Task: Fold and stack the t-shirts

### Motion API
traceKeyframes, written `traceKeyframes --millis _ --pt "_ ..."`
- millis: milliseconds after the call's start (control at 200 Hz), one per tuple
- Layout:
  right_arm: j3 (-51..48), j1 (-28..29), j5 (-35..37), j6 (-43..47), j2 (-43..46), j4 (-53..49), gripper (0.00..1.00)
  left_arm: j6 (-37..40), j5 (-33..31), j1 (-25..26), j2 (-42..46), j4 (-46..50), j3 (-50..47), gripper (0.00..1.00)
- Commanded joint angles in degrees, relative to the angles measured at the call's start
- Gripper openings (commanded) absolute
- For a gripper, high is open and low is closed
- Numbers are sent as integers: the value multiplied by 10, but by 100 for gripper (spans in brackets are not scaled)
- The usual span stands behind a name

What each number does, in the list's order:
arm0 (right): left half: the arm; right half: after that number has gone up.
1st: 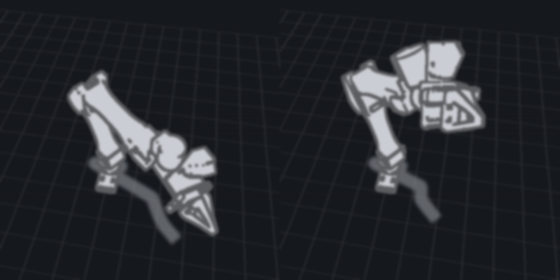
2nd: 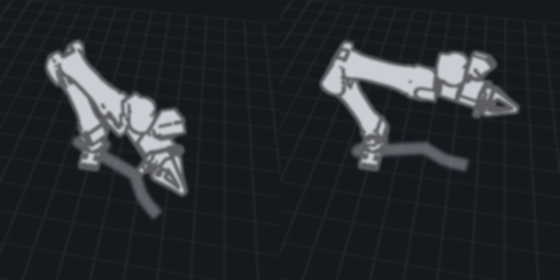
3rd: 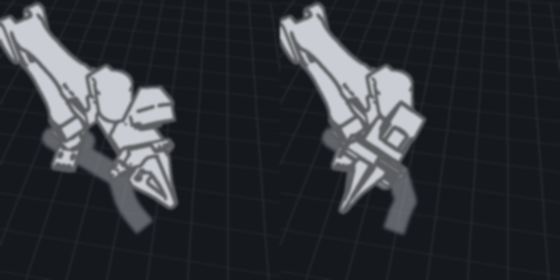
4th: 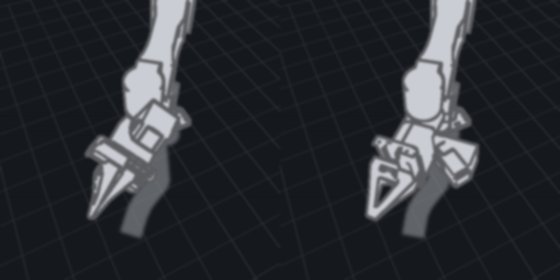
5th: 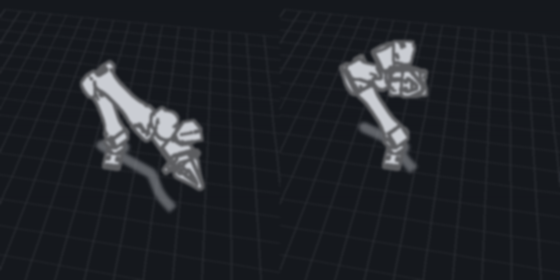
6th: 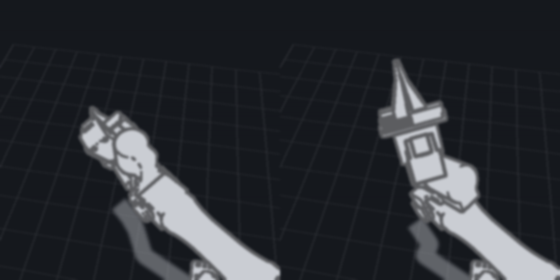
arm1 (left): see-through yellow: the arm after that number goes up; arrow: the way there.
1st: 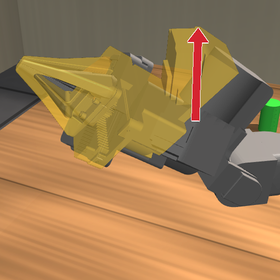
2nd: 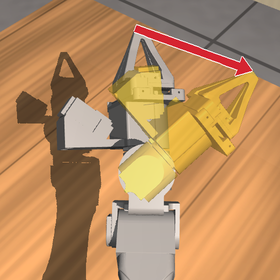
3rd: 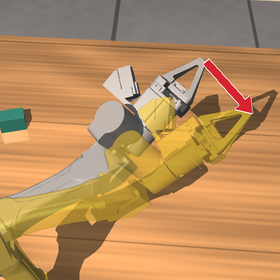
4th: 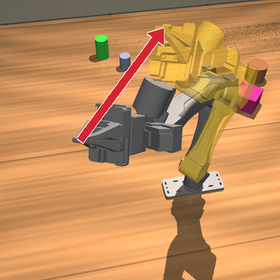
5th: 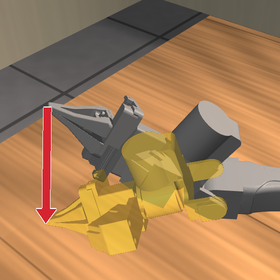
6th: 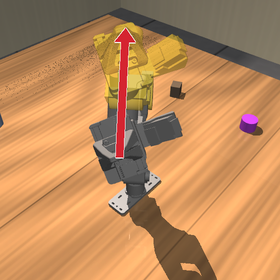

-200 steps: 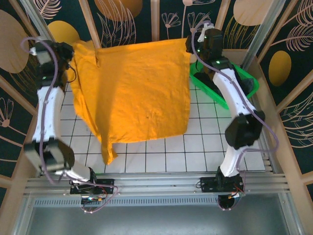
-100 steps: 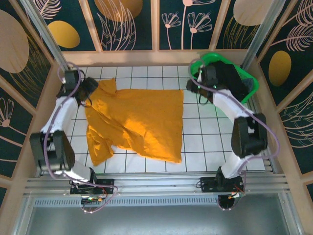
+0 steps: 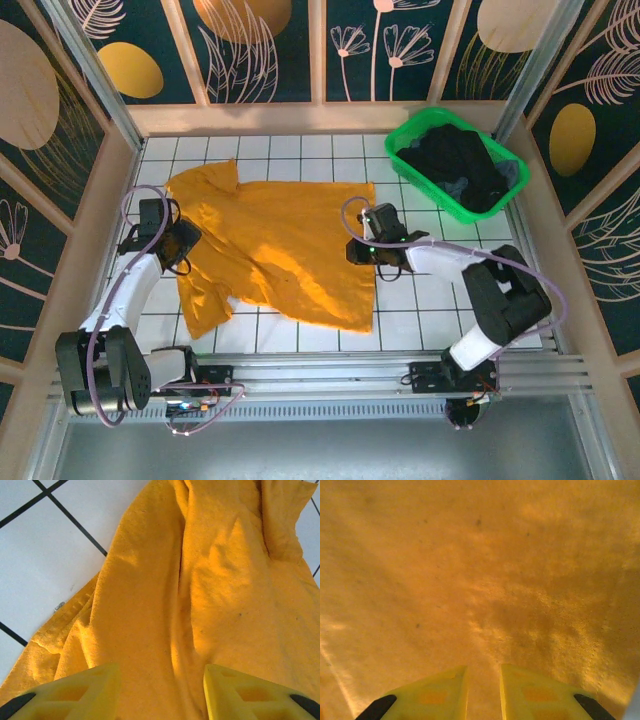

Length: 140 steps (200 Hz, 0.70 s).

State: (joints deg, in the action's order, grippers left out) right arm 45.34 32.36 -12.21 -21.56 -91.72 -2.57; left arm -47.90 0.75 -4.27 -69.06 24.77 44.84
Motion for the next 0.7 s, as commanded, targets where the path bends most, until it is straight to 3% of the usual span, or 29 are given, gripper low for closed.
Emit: traceKeyframes --millis 0,95,305,495,696 --pt "-12 -5 -22 -25 -31 62 23 -13 -12 -1 7 5 -2 47" --pt "-11 -7 -18 -31 -60 66 23 -13 -16 -2 11 15 -5 47" --pt "32 -107 10 -40 -134 10 23 -17 -8 -14 16 23 -10 48" --pt "67 -193 41 -43 -138 -29 23 -17 8 -24 5 29 -14 47" --pt "98 -198 35 -36 -113 -54 24 -22 4 -26 3 28 -40 40"
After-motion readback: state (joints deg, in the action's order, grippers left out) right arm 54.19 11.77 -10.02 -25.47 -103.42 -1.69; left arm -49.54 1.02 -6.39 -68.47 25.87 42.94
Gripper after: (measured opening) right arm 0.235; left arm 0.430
